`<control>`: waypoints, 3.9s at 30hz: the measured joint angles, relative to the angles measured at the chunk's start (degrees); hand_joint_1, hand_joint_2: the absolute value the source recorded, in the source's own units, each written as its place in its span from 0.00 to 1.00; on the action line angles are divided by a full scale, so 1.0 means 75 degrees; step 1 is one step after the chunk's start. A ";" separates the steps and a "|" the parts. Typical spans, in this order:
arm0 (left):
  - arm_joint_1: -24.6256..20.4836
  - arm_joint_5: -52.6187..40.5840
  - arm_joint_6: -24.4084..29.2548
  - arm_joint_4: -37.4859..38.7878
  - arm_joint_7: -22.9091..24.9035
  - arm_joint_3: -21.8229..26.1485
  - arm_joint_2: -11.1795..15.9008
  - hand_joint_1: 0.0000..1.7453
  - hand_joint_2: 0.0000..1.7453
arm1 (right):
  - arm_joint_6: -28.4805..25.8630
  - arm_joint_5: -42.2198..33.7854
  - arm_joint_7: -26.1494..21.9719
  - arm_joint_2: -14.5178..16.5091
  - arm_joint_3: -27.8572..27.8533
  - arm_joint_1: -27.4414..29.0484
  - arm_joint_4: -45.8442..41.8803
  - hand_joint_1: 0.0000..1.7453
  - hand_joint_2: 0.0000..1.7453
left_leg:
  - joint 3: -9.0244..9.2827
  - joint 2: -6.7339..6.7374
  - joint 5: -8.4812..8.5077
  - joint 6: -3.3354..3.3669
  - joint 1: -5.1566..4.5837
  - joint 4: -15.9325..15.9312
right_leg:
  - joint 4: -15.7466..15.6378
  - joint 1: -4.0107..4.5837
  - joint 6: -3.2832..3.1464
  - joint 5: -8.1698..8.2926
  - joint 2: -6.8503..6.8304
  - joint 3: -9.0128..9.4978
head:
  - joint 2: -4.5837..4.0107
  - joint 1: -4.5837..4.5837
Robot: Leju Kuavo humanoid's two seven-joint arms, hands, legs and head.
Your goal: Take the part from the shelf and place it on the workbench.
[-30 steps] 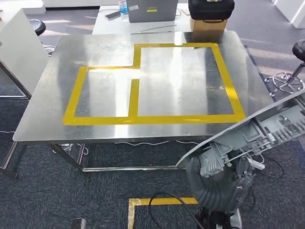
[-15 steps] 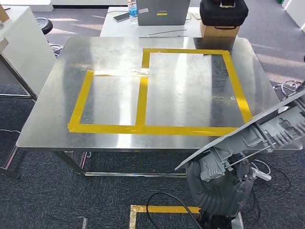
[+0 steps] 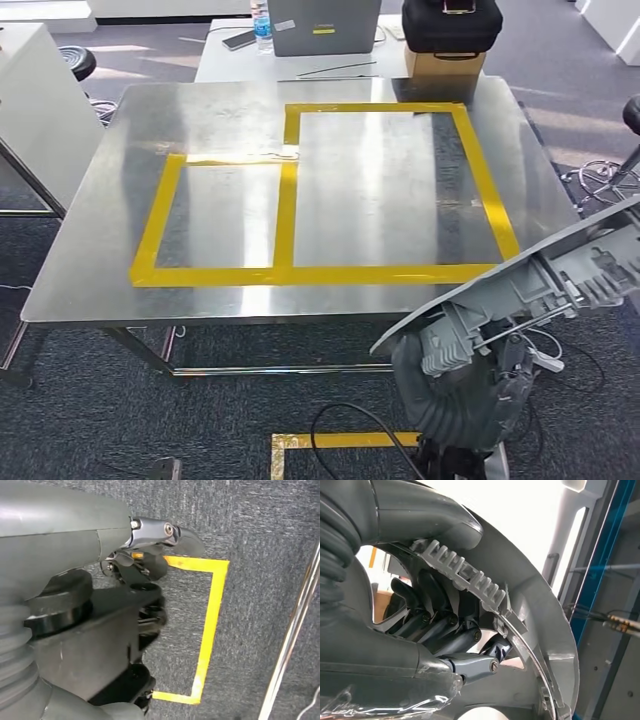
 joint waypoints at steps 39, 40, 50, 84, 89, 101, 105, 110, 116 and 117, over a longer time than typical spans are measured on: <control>-0.0008 0.0007 -0.0385 -0.0003 0.0093 0.0166 0.0070 0.00 1.00 | -0.0134 0.0957 0.0612 -0.0282 -0.0828 -0.0094 0.0019 1.00 1.00 | 0.0625 -0.0004 -0.0336 0.0401 -0.0026 -0.0345 | 0.1769 0.0013 0.0222 -0.0812 -0.0044 -0.1007 | 0.0000 0.0137; 0.0001 0.0004 -0.0328 -0.0003 0.0105 0.0167 0.0070 0.00 1.00 | -0.0136 0.0956 0.0619 -0.0282 -0.0825 -0.0080 0.0020 1.00 1.00 | 0.0682 -0.0010 -0.0389 0.0401 -0.0028 -0.0344 | 0.1907 0.0015 0.0222 -0.0786 -0.0044 -0.1174 | 0.0000 0.0145; -0.0036 -0.0023 -0.0111 -0.0003 0.0133 0.0172 0.0060 0.00 1.00 | -0.0173 0.0957 0.0652 -0.0288 -0.0784 -0.0031 0.0011 1.00 1.00 | 0.0982 -0.0022 -0.0870 0.0094 -0.0053 -0.0171 | -0.0040 0.0033 -0.0121 0.0628 -0.0023 -0.0636 | 0.0000 0.0137; -0.0132 -0.0351 -0.0216 -0.0003 0.0201 0.0154 0.0079 0.00 1.00 | 0.1552 0.0861 0.2291 -0.0632 -0.2679 -0.1186 0.1705 1.00 1.00 | -0.0503 0.0004 -0.0801 -0.0041 -0.0027 0.1154 | -0.0148 -0.0006 -0.0163 0.0395 -0.0048 -0.0232 | 0.0000 0.0093; -0.0128 -0.0433 -0.0282 -0.0004 0.0254 0.0138 0.0100 0.00 1.00 | 0.2682 0.1186 0.2898 -0.1189 -0.3569 -0.2092 0.3341 1.00 1.00 | -0.0460 0.0015 -0.0426 0.0005 -0.0023 0.1085 | -0.0145 -0.0009 -0.0132 0.0439 -0.0057 -0.0276 | 0.0000 0.0079; -0.0252 -0.0662 -0.0402 -0.0005 0.0378 0.0039 0.0125 0.00 1.00 | 0.3893 0.2345 0.2949 -0.2123 -0.3654 -0.4922 0.7471 1.00 1.00 | 0.0135 -0.0002 0.0030 0.0385 -0.0022 -0.0243 | 0.1997 0.0008 0.0246 -0.0449 -0.0055 -0.1376 | 0.0000 0.0179; -0.0289 -0.0716 -0.0447 -0.0006 0.0409 -0.0059 0.0117 0.00 1.00 | 0.3850 0.2572 0.2905 -0.2048 -0.3258 -0.5646 0.8461 1.00 1.00 | 0.0184 -0.0017 0.0009 0.0350 -0.0033 -0.0238 | 0.0655 0.0010 0.0206 0.0351 -0.0052 -0.0724 | 0.0000 0.0191; -0.0344 -0.0792 -0.0460 -0.0005 0.0495 -0.0117 0.0109 0.00 1.00 | 0.3685 0.2791 0.2898 -0.1719 -0.2833 -0.6214 0.9333 1.00 1.00 | 0.0140 -0.0028 0.0020 0.0174 -0.0047 -0.0243 | -0.0131 0.0042 0.0034 0.0526 -0.0014 -0.0362 | 0.0000 0.0178; -0.0393 -0.0849 -0.0465 -0.0006 0.0562 -0.0257 0.0075 0.00 1.00 | 0.3304 0.2968 0.2917 -0.0991 -0.2399 -0.6672 1.0226 1.00 1.00 | -0.0896 0.0005 -0.0926 -0.0034 -0.0018 0.1791 | -0.0166 -0.0007 -0.0131 0.0545 -0.0021 -0.0357 | 0.0000 0.0122; -0.0386 -0.0855 -0.0464 -0.0006 0.0570 -0.0262 0.0074 0.00 1.00 | 0.3253 0.2976 0.2914 -0.0898 -0.2345 -0.6693 1.0325 1.00 1.00 | -0.1008 0.0005 -0.0891 -0.0036 -0.0018 0.1953 | -0.0165 -0.0005 -0.0132 0.0543 -0.0024 -0.0355 | 0.0000 0.0120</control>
